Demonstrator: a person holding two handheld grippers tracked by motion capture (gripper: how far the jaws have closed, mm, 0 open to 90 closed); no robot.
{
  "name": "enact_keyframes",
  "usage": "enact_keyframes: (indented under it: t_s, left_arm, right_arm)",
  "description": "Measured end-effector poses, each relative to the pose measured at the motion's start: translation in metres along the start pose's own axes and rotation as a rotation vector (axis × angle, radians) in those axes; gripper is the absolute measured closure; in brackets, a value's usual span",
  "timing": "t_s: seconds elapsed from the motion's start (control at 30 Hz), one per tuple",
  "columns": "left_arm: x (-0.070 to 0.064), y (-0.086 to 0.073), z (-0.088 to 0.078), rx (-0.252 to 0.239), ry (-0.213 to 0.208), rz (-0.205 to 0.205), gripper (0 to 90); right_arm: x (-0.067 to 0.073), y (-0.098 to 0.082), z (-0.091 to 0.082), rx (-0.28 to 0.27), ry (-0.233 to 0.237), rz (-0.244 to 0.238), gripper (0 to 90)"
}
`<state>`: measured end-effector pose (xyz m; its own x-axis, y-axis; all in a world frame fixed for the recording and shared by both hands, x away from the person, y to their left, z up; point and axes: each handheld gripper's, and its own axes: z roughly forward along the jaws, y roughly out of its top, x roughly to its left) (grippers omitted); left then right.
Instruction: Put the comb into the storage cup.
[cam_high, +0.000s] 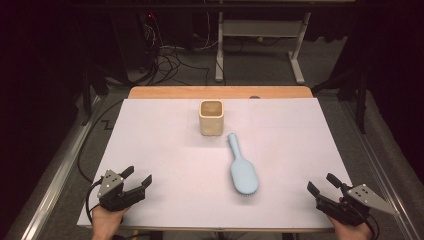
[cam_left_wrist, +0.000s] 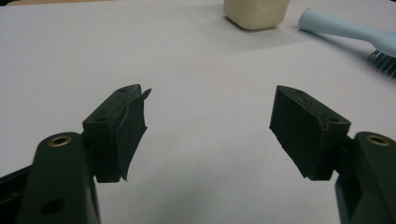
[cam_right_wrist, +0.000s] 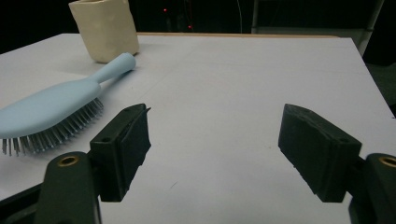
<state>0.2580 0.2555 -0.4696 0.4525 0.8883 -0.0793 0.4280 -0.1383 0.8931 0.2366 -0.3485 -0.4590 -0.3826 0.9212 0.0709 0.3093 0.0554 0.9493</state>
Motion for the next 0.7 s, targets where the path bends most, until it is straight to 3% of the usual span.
enact_keyframes:
  t_s: [0.7]
  left_arm:
    - [0.0006,0.0001,-0.0003,-0.001,-0.004,-0.007,27.7]
  right_arm:
    - [-0.0007,0.0003,-0.0012,-0.01,0.005,0.008,26.8]
